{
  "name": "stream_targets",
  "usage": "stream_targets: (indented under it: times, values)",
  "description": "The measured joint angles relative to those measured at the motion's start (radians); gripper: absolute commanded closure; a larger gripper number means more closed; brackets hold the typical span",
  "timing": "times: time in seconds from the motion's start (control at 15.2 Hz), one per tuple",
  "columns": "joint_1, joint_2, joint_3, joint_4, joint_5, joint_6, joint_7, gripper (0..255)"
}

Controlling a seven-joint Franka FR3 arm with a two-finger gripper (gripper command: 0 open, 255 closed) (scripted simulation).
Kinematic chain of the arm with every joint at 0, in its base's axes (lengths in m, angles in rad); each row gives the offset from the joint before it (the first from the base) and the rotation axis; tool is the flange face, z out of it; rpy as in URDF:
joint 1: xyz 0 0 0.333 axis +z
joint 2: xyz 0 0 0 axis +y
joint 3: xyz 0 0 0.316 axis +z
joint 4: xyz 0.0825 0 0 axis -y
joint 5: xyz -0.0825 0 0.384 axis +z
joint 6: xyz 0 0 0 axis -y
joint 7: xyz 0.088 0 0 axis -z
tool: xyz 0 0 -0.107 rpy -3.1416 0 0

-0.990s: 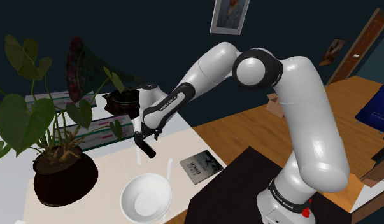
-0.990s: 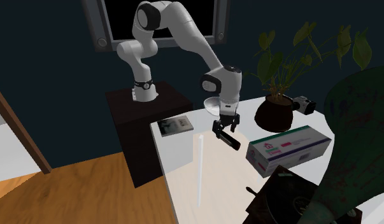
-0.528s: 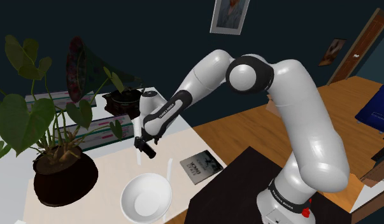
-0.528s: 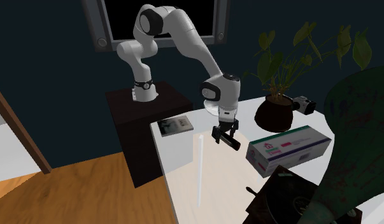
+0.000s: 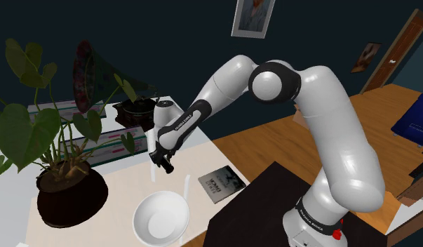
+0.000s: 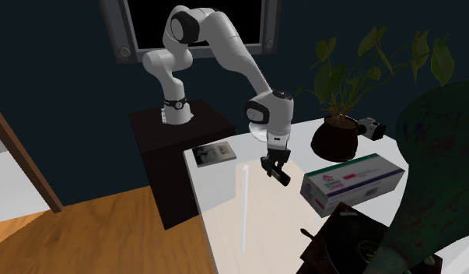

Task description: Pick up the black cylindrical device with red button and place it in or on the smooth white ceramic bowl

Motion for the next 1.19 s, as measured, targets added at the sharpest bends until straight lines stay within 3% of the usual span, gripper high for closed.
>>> stream_targets:
  times: [0.59,1.19]
  values:
    - [-0.001,-0.006,0.001,-0.002,0.001,-0.003,0.0,255]
    - [-0.013,-0.102,0.017,-0.036,0.015,-0.066,-0.009,255]
